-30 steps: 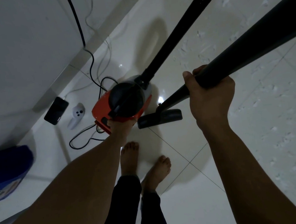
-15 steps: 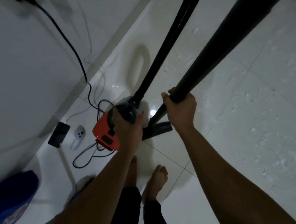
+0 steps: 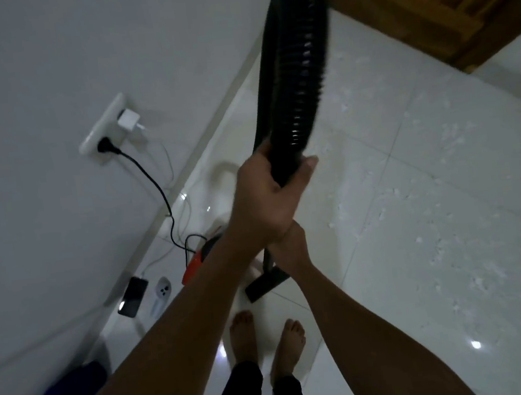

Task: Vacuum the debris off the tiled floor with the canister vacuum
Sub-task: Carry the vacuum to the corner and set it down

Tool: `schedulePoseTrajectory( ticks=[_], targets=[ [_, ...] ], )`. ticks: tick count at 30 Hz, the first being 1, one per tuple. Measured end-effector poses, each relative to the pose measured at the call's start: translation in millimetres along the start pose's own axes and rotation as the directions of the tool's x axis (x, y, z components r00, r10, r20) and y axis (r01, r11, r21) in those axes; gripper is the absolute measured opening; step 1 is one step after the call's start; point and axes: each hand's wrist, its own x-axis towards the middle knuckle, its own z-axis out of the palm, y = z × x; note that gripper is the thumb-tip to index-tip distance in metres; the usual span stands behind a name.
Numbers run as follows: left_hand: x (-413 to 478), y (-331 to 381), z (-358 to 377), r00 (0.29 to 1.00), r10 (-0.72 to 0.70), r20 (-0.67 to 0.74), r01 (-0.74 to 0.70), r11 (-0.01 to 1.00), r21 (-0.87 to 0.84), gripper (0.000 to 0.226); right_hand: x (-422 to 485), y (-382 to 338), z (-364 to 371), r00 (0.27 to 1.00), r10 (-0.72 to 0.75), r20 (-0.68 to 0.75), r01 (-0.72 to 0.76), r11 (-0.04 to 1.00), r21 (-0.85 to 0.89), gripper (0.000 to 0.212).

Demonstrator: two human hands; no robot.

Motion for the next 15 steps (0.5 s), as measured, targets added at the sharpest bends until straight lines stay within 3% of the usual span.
schedulePoseTrajectory(
  ticks=[2, 4, 6, 8, 9, 10, 12, 13, 15],
  targets=[
    [-5, 23, -5, 0.999, -0.033, -0.033, 0.033, 0.999, 0.018, 0.018, -18, -16, -6, 0.999, -0.023, -0.025, 0.022, 0.999, -0.028, 0.026],
    [-15, 36, -9, 0.996, -0.063, -0.058, 0.066, 0.996, 0.053, 0.023, -37, -32, -14, 0.999, -0.022, -0.046, 0.022, 1.000, -0.015, 0.056],
    [-32, 49, -12, 0.997, -0.069, -0.031, 0.072, 0.993, 0.091, 0.031, -69, -50, -21, 0.989, 0.109, -0.104, -0.098, 0.990, 0.099, 0.083],
    [-51, 58, -13, 0.998, -0.067, -0.013, 0.068, 0.990, 0.122, 0.060, -97, -64, -21, 0.940, 0.329, -0.087, -0.283, 0.899, 0.335, 0.080],
    [-60, 61, -14, 0.998, -0.056, -0.025, 0.059, 0.990, 0.130, 0.079, -107, -69, -18, 0.902, 0.431, -0.005, -0.372, 0.785, 0.496, 0.066],
    [-71, 70, -13, 0.998, -0.042, -0.038, 0.046, 0.989, 0.137, 0.092, -119, -71, -19, 0.864, 0.486, 0.132, -0.439, 0.599, 0.670, 0.051],
    [-88, 81, -13, 0.997, 0.025, -0.067, -0.012, 0.982, 0.187, 0.102, -141, -73, -16, 0.815, 0.421, 0.398, -0.480, 0.108, 0.870, 0.044],
    [-93, 85, -13, 0.995, 0.069, -0.066, -0.053, 0.974, 0.221, 0.103, -147, -72, -15, 0.818, 0.356, 0.451, -0.456, -0.076, 0.887, 0.049],
    [-103, 93, -18, 0.990, 0.134, -0.040, -0.115, 0.942, 0.314, 0.102, -158, -77, -18, 0.830, 0.329, 0.451, -0.421, -0.163, 0.893, 0.050]
  ],
)
